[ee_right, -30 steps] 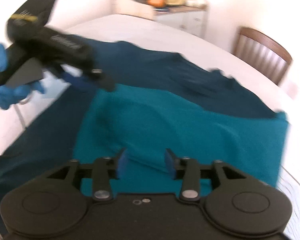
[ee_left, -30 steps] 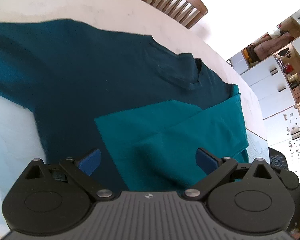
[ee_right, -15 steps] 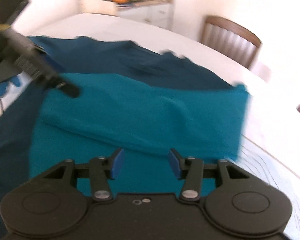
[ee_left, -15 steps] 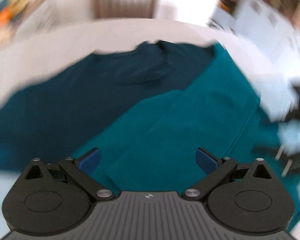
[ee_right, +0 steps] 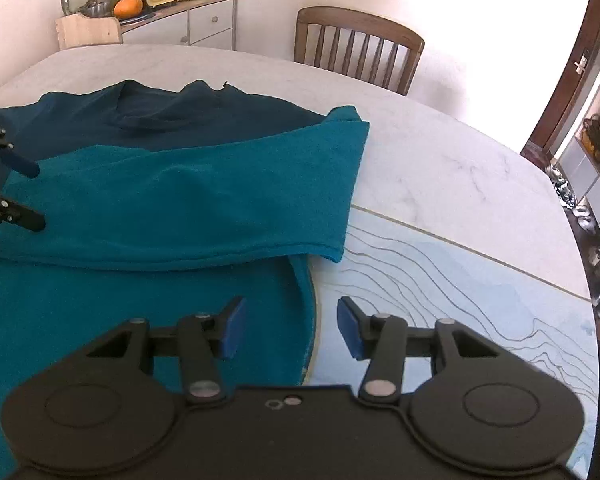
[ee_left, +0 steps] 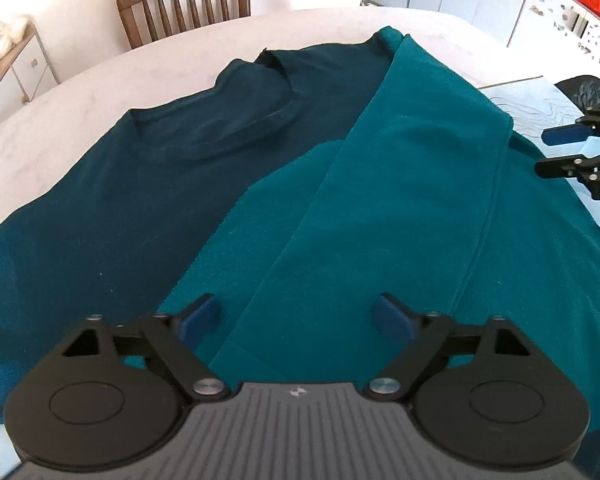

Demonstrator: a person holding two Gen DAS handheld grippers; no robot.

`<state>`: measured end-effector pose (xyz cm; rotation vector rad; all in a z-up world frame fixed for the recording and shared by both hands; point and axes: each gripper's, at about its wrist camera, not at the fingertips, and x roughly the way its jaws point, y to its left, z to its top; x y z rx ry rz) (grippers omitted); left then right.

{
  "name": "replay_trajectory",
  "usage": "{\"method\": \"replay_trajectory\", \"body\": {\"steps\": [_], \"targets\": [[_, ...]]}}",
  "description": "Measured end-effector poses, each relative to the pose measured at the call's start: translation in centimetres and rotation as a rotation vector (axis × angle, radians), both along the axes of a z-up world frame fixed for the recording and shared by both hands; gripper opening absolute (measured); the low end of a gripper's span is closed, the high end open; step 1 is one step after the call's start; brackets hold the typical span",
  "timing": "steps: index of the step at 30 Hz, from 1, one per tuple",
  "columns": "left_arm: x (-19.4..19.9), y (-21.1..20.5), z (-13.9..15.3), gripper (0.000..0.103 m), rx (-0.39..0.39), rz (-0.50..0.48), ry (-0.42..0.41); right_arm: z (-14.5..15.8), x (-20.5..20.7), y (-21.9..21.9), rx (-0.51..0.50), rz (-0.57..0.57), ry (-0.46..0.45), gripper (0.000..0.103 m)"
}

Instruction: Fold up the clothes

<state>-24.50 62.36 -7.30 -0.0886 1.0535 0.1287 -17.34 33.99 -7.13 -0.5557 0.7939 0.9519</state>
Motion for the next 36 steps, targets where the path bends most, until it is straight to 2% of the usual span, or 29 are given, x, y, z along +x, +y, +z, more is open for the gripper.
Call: {"method": "replay_trajectory", "body": {"steps": [2,3,4,5,7,10,16,20,25,28,31,33,36], "targets": [[-0.2,0.2,0.3,0.06,-0.003,0.021,-0.011,-0.2,0.0,0.0,0.002,0.003,0.004,0.103],[-0.3,0.3,0.5,0.042,-0.007,0.04,-0.02,-0.2,-0.1,0.1,0.004,0.006,0.002,0.103],[-0.4,0.4,0.7,0.029,-0.011,0.058,-0.025,-0.3,-0.1,0.2,0.006,0.008,0.0,0.103],[-0.5,0.5,0.8,0.027,-0.017,0.075,-0.027,-0.3,-0.2,0.2,0.007,0.011,-0.001,0.103],[-0.7,0.5,1.0,0.012,-0.023,0.095,-0.032,-0.3,-0.3,0.2,0.009,0.017,-0.007,0.103],[-1.0,0.0,1.5,0.005,-0.004,0.101,-0.051,-0.4,-0.4,0.3,0.005,0.027,-0.016,0.103],[-1.4,0.9,3.0,0.002,-0.024,0.184,-0.122,-0.8,0.1,0.5,0.005,0.004,-0.036,0.103],[-1.5,1.7,3.2,0.001,-0.009,0.231,-0.124,-1.3,0.7,1.1,0.021,-0.022,-0.048,0.103],[-2.3,2.8,3.0,0.0,0.01,0.276,-0.101,-1.6,1.9,1.6,0.04,-0.075,-0.111,0.103],[-3.3,3.5,2.5,0.0,-0.031,0.297,-0.083,-1.7,2.9,1.5,0.046,-0.127,-0.15,0.103],[-3.9,3.8,1.9,0.001,-0.097,0.307,-0.07,-1.7,4.1,0.3,0.075,-0.173,-0.082,0.103],[-4.1,4.0,1.7,0.004,-0.149,0.307,-0.054,-1.7,4.1,0.0,0.073,-0.161,-0.08,0.103],[-4.2,3.9,1.3,0.008,-0.134,0.304,-0.022,-1.7,3.9,0.1,0.061,-0.138,-0.094,0.103]]}}
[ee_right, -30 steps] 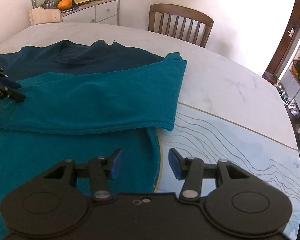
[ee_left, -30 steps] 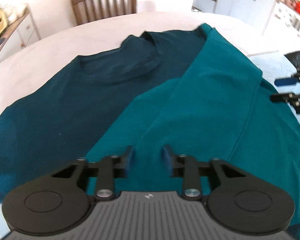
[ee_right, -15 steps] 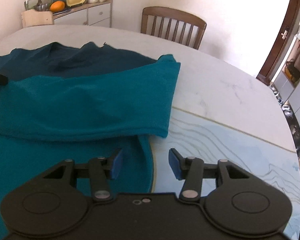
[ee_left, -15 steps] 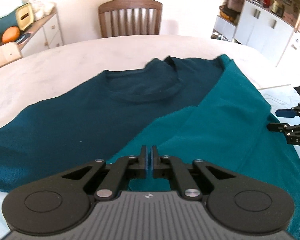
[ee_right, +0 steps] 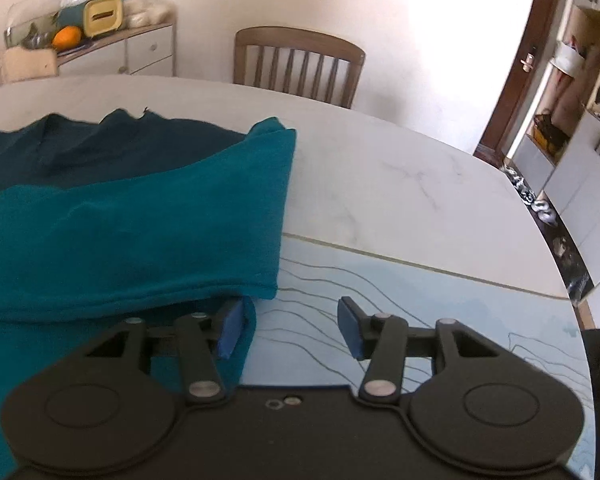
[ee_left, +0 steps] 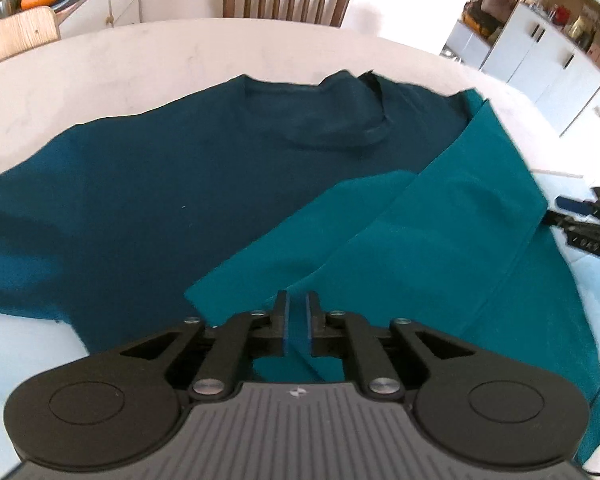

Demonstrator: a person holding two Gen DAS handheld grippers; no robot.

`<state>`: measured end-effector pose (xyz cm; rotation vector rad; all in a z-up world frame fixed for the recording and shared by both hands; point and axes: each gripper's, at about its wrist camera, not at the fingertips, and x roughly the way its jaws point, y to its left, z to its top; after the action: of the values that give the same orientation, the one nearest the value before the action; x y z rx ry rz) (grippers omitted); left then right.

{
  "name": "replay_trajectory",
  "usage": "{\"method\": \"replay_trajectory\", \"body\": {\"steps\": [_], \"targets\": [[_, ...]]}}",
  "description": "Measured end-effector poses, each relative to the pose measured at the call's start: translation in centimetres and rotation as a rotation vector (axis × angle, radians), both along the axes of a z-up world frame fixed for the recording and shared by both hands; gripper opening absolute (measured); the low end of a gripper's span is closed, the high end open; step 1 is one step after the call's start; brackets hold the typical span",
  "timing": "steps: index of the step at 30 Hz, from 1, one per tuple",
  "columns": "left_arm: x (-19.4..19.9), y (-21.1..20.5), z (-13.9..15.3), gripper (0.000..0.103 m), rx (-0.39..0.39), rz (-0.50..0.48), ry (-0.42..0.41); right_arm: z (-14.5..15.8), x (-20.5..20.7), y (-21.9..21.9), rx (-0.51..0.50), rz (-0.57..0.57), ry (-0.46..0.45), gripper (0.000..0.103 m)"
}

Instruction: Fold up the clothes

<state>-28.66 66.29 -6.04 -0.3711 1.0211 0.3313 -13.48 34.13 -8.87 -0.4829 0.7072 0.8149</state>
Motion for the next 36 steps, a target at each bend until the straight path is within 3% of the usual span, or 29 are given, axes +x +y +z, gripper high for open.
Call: {"method": "replay_trajectory", "body": {"steps": [5,7,9,12,15,17,21,24,27,28,29,36], "targets": [[0.5,-0.4,-0.4,0.02,0.019,-0.007,0.023,0.0,0.2,0.0,0.005,-0.002,0.018,0.103],[0.5,-0.3,-0.4,0.044,-0.001,0.003,0.015,0.0,0.1,0.1,0.003,0.0,0.021,0.103],[0.4,-0.1,-0.4,0.056,-0.013,0.018,-0.001,0.0,0.2,0.0,0.003,0.002,0.023,0.103],[0.2,0.0,-0.6,0.056,-0.027,0.029,-0.013,0.0,0.3,0.0,0.005,0.003,0.026,0.103],[0.1,0.2,-0.6,0.069,-0.074,0.044,-0.035,0.0,0.2,0.0,0.006,0.004,0.028,0.103],[0.2,0.4,-0.6,0.071,-0.097,0.055,-0.044,0.0,0.2,0.0,0.005,0.004,0.029,0.103],[1.0,-0.7,-0.7,0.073,-0.057,0.016,-0.025,0.0,0.1,0.1,0.003,0.006,0.026,0.103],[1.8,-2.7,-0.7,0.069,0.022,-0.046,0.01,0.0,0.1,0.0,0.001,0.01,0.021,0.103],[2.5,-4.5,-0.6,0.033,0.119,-0.094,0.042,0.0,0.1,0.0,0.001,0.011,0.019,0.103],[2.6,-4.5,-0.5,0.014,0.119,-0.084,0.04,0.0,0.1,0.0,0.003,0.01,0.019,0.103],[2.6,-4.2,-0.3,0.004,0.097,-0.067,0.034,0.0,0.1,0.0,0.004,0.009,0.02,0.103],[0.5,-1.5,2.9,0.004,0.064,0.105,-0.093,0.0,0.1,0.5,0.026,0.012,0.019,0.103]]}}
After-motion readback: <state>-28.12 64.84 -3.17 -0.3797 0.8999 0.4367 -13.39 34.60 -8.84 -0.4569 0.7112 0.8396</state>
